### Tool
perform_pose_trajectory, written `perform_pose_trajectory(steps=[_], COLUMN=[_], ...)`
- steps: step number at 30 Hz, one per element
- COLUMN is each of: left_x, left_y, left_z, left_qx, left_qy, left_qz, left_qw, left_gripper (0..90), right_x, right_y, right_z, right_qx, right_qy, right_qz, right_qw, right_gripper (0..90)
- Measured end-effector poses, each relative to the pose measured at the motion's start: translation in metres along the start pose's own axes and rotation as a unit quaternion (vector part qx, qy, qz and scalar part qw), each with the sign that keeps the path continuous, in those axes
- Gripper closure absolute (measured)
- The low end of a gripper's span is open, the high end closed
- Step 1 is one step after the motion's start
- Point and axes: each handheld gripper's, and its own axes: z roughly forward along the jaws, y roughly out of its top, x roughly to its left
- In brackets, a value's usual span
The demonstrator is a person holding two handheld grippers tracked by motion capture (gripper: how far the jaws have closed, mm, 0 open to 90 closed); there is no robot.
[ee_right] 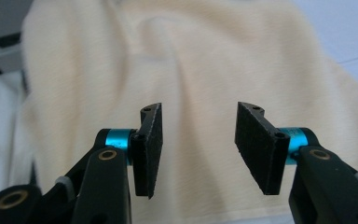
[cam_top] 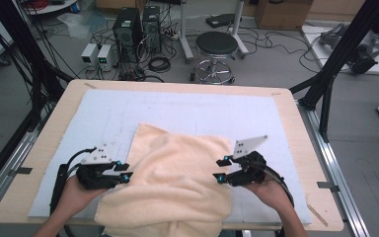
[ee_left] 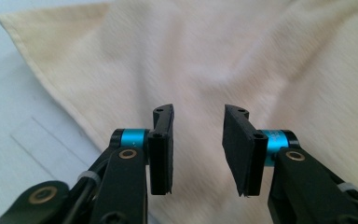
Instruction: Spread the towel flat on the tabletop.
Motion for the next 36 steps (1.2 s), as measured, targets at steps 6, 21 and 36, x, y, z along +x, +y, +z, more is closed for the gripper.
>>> perform_pose_trajectory(steps=[6,21,36], left_x=[0.031,0.059,0.064], left_y=[0.010,0.008,0.003], left_z=[0.038,0.076,0.047], left_qx=[-0.004,0.033,0.015], left_qy=[0.027,0.087,0.048], left_qz=[-0.013,-0.037,-0.073], left_qw=[0.9995,0.9950,0.9961], left_gripper=[56.9,85.0,59.4], right_x=[-0.040,-0.078,-0.072], right_y=[-0.004,-0.016,-0.015], right_z=[0.022,0.054,0.032], right_qx=[0.032,0.075,0.038], right_qy=[-0.066,-0.094,-0.072], right_qz=[0.033,0.045,0.074], right_qw=[0.9968,0.9918,0.9939], right_gripper=[51.7,84.2,61.8])
